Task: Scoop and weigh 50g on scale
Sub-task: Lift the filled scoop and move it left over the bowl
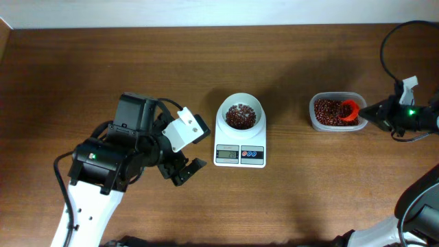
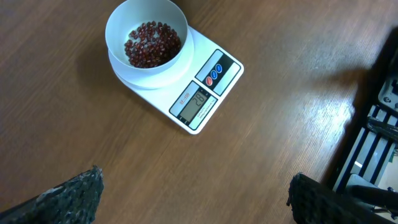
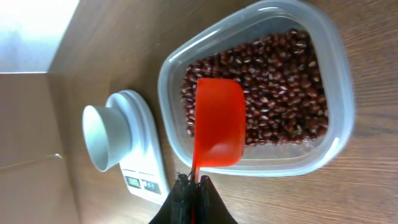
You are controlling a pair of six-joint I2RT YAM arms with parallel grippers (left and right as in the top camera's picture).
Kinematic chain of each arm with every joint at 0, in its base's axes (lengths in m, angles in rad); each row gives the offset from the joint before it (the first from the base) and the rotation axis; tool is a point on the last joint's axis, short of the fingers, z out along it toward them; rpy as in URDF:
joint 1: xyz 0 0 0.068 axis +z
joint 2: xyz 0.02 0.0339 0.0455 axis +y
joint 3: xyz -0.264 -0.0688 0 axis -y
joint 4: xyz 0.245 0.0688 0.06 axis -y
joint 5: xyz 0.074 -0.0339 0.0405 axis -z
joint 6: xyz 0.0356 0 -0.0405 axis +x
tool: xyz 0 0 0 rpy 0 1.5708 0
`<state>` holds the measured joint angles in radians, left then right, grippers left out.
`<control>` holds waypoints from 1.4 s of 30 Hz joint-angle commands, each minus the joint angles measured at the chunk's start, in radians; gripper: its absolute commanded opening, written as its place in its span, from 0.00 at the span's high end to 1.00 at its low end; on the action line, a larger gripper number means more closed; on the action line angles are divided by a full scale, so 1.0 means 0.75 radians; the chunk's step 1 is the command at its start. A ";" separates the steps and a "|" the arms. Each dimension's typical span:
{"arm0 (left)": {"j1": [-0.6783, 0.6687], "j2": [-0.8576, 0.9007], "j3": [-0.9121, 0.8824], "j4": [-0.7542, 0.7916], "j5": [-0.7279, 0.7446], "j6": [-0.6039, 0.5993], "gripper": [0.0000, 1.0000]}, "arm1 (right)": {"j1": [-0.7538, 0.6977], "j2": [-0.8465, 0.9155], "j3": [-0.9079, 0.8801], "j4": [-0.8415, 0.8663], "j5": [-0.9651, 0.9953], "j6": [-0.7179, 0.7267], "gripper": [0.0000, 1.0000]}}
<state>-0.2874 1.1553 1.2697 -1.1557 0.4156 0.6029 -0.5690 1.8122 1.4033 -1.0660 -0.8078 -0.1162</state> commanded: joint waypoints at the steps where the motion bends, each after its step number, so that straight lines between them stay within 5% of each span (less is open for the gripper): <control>1: 0.007 0.001 0.022 0.002 0.019 0.020 0.01 | -0.010 0.016 -0.015 -0.002 -0.139 -0.013 0.96; 16: 0.007 0.001 0.022 0.002 0.019 0.020 0.01 | 0.094 0.016 -0.015 0.007 -0.426 -0.013 0.96; 36: 0.007 0.001 0.022 0.002 0.019 0.020 0.01 | 0.663 0.016 -0.015 0.339 -0.463 0.271 0.96; 42: 0.007 0.001 0.022 0.002 0.019 0.020 0.01 | 0.772 0.016 -0.015 0.391 -0.303 0.094 0.96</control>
<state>-0.2874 1.1553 1.2701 -1.1557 0.4156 0.6029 -0.0254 1.8122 1.4006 -0.7784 -1.0889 0.0673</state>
